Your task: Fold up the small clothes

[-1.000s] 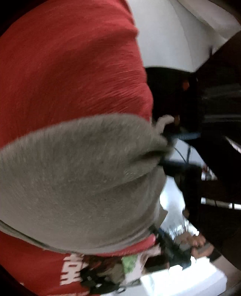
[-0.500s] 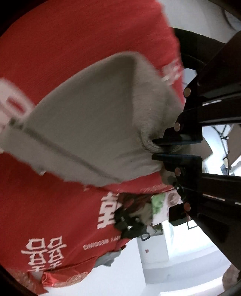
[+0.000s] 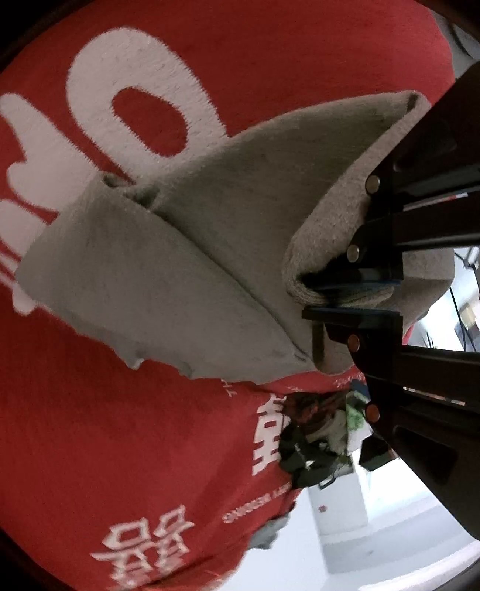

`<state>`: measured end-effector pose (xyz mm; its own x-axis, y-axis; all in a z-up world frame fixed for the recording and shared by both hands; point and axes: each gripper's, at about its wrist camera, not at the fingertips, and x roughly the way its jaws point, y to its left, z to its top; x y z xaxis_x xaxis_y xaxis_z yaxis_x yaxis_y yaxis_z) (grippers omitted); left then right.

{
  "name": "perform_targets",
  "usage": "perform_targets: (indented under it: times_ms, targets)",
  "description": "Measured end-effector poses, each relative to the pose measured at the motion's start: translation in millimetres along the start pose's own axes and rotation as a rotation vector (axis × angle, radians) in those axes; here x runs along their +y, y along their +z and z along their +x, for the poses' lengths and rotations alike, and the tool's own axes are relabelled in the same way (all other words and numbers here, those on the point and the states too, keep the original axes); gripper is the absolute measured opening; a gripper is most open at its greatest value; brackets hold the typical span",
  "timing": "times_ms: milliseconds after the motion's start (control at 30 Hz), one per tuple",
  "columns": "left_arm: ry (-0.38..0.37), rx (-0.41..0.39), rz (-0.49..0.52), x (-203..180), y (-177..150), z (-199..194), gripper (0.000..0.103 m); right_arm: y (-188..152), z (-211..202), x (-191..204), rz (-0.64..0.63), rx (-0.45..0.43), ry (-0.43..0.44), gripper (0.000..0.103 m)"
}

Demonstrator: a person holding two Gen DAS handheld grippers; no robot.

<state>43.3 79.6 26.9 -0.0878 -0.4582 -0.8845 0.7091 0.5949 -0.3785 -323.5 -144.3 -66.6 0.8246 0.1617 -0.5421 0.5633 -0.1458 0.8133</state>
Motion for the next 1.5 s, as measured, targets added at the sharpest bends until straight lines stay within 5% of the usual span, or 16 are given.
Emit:
perform_targets:
  times_ms: [133,267,400,667,800,1100,1500]
  targets:
    - [0.045,0.088,0.124,-20,1,17,0.091,17,-13,7,-0.008,-0.035,-0.028,0.014]
    - [0.092,0.192,0.246,-40,-10,39,0.091,22,-18,42,-0.240,0.004,-0.228,0.053]
    - [0.129,0.271,0.281,-46,-16,65,0.091,8,3,72,-0.521,0.107,-0.417,0.053]
    - [0.100,0.298,0.261,-39,-9,85,0.091,-21,48,88,-0.820,0.168,-0.626,0.055]
    - [0.049,0.333,0.279,-38,-8,93,0.091,-20,62,82,-0.821,0.169,-0.725,0.056]
    - [0.031,0.394,0.364,-49,-16,98,0.091,-20,67,76,-0.692,0.094,-0.776,0.055]
    - [0.043,0.378,0.373,-48,-14,94,0.070,-31,86,86,-0.741,0.106,-0.878,0.049]
